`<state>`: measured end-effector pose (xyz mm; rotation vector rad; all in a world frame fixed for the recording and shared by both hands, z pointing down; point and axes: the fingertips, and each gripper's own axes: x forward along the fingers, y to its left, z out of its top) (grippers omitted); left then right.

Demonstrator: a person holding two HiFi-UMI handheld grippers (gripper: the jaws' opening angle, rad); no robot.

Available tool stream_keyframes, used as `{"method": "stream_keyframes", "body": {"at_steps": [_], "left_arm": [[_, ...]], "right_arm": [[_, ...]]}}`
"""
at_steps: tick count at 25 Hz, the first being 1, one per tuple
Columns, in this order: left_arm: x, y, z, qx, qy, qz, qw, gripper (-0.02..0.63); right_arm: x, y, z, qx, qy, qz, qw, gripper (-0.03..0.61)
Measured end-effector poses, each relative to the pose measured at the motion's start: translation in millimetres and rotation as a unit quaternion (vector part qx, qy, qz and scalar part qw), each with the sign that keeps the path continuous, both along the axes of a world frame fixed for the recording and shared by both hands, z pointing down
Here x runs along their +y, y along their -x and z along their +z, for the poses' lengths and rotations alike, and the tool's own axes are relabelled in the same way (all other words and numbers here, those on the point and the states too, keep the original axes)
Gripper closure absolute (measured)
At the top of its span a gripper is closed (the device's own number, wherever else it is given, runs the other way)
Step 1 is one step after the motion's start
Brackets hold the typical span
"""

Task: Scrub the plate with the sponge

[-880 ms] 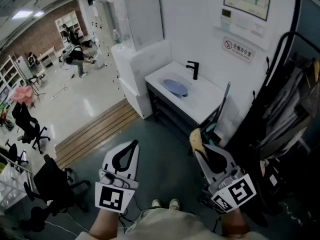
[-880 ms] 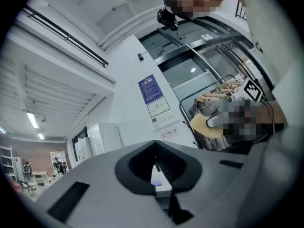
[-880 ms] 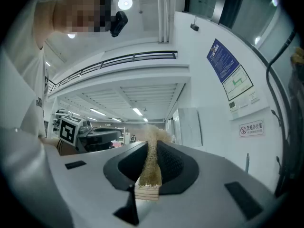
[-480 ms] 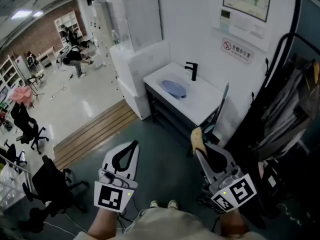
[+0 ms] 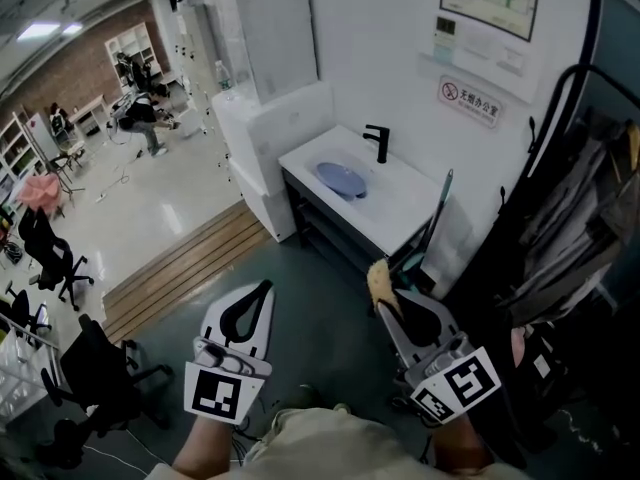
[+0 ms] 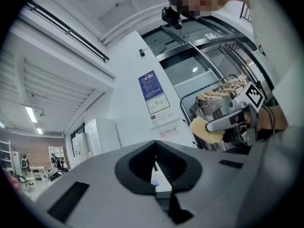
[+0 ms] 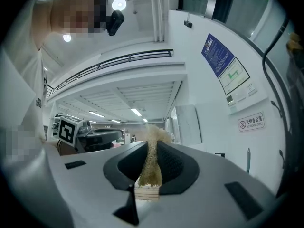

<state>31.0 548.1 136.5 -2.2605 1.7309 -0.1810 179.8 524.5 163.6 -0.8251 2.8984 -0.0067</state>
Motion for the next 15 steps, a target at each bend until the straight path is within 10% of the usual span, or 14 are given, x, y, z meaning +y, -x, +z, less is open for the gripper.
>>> {"method": "stream_keyframes", "body": {"at_steps": [15], "left_arm": [[-64.4,13.0,39.6,-0.001,-0.009,0.015,0.9998,0.607]], "right_arm": [[-79.2,4.1,41.6,-0.007,0.000,0.047,0.999,0.511]]}}
